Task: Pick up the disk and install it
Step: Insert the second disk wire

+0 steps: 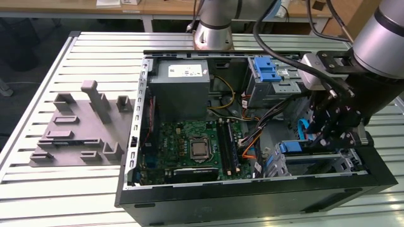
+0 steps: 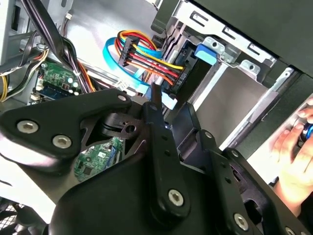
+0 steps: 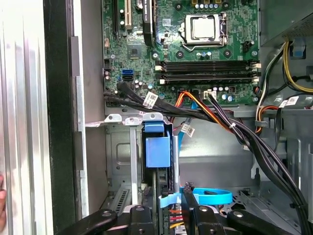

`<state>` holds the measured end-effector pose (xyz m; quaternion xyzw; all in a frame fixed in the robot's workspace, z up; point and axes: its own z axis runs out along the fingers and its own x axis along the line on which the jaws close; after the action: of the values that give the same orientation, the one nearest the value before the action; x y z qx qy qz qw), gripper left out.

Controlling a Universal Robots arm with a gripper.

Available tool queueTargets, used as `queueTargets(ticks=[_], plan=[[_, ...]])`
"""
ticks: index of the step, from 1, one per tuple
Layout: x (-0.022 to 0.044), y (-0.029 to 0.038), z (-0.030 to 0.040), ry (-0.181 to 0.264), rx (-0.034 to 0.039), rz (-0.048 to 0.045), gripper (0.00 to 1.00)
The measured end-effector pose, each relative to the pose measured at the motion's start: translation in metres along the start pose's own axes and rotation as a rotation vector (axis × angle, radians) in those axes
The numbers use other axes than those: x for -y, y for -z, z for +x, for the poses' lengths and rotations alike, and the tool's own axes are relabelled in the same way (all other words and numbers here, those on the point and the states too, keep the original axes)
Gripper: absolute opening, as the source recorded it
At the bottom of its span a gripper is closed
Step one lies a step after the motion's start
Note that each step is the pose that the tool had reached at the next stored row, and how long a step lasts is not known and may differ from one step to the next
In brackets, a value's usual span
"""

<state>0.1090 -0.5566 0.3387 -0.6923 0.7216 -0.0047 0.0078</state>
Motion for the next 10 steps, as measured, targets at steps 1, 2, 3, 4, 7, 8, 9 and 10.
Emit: queueTargets(ticks=[1,2,3,4,7,8,9,10], plan=[[0.0000,0.0009,0.0000,0.000,0.0001,0.0000,0.36],[0.0000,0.0017,0.0000,0.000,0.0001,0.0000,0.36],[0.0000,0.0026,0.0000,0.000,0.0001,0.0000,0.36],[0.0001,0.0036,0.0000,0.000,0.0000,0.0000,0.36],[0.0001,0.0074,-0.0001,0.000,0.0001,0.0000,0.36],[0.0002,0.0088,-0.0001,0.000,0.0001,0.0000,0.36],[0.0002,0.0102,-0.0002,0.000,0.0001,0.0000,0.36],[0.0002,0.0113,-0.0002,0.000,0.0000,0.0000,0.35]])
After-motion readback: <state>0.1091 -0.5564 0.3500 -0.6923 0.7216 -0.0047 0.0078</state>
